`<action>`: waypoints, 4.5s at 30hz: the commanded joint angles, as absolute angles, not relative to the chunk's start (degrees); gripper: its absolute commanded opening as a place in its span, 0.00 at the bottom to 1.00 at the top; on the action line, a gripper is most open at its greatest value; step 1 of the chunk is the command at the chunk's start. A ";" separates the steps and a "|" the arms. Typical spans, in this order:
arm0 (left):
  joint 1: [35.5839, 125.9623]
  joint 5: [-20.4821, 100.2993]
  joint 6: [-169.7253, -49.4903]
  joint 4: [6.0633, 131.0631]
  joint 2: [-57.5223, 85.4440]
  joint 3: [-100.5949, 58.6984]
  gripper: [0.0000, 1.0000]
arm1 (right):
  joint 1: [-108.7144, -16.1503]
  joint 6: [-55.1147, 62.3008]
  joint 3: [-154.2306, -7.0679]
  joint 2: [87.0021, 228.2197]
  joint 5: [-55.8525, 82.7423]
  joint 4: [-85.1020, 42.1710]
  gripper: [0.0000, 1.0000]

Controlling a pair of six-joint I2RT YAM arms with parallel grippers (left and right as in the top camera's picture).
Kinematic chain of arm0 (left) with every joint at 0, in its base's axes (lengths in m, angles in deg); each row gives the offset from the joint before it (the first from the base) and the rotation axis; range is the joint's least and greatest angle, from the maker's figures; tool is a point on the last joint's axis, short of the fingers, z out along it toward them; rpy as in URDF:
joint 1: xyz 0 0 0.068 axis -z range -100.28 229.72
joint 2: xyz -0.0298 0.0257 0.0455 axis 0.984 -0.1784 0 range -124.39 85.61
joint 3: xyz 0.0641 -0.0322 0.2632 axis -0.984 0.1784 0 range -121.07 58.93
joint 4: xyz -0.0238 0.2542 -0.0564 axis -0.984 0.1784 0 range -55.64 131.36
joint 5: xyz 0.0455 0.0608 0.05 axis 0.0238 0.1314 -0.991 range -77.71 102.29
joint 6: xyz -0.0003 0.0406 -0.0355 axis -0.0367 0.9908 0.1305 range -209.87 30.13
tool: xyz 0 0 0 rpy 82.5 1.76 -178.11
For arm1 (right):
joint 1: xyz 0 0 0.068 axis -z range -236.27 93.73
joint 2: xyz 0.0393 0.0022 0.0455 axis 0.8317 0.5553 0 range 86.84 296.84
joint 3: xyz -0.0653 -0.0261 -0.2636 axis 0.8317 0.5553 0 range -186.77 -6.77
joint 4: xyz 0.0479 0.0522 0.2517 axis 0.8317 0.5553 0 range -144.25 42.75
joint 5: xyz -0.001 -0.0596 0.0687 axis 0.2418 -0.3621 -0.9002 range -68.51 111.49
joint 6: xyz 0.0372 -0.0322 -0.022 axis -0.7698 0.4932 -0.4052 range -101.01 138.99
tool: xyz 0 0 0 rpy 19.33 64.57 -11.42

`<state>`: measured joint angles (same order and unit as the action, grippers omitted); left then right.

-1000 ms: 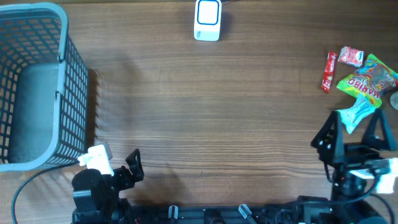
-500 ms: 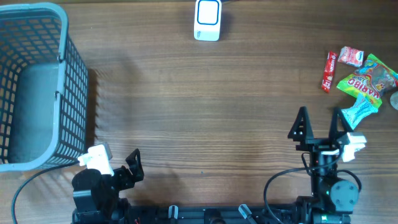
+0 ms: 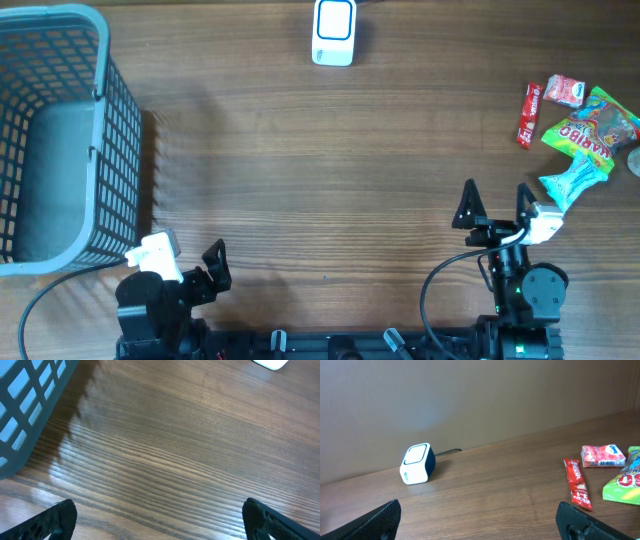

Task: Scan the item barcode

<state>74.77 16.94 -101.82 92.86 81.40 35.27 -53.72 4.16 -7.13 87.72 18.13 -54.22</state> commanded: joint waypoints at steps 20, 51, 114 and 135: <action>74.51 17.79 -102.34 92.70 81.82 35.42 1.00 | -52.94 7.40 -7.07 87.05 18.88 -54.33 1.00; 77.24 14.97 -102.08 45.71 83.08 50.98 1.00 | -52.94 7.40 -7.07 87.05 18.88 -54.33 1.00; 77.72 15.84 -90.93 38.52 85.27 58.61 1.00 | -52.94 7.40 -7.07 87.07 18.88 -54.33 1.00; 77.72 15.84 -90.93 38.52 85.23 58.61 1.00 | -52.94 7.40 -7.07 87.05 18.88 -54.33 0.99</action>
